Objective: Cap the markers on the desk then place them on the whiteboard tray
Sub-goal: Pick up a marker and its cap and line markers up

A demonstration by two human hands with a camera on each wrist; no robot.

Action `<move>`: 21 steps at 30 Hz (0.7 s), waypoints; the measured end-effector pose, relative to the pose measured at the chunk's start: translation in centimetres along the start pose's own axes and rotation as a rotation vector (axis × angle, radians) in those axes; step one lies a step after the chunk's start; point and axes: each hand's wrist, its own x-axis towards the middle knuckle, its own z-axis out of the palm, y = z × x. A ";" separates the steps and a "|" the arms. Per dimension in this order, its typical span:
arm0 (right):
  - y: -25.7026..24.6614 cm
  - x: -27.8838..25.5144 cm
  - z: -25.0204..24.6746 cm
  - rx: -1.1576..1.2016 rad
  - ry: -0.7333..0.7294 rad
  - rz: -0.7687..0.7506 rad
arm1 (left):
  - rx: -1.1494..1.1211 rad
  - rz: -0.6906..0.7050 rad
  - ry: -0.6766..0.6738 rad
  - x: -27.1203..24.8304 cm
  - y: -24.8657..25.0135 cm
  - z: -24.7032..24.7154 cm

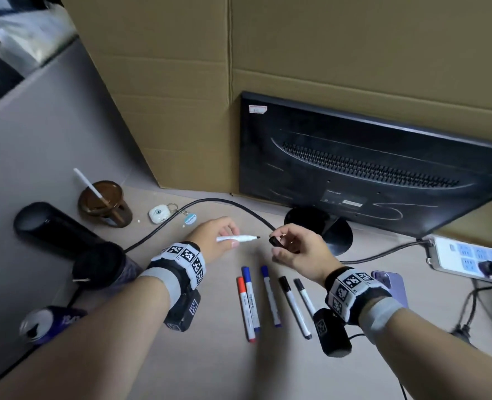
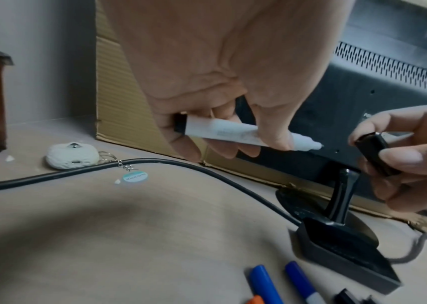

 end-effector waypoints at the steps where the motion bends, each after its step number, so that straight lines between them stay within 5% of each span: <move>1: -0.2 -0.5 -0.5 -0.016 -0.001 -0.016 | -0.014 0.010 0.008 -0.5 0.3 0.0; 12: 0.6 -4.2 -3.0 -0.002 -0.041 -0.053 | -0.086 0.070 0.024 -3.6 3.1 2.3; 21: 0.7 -5.3 -3.8 0.608 0.038 0.171 | -0.125 0.046 -0.023 -4.3 4.4 3.5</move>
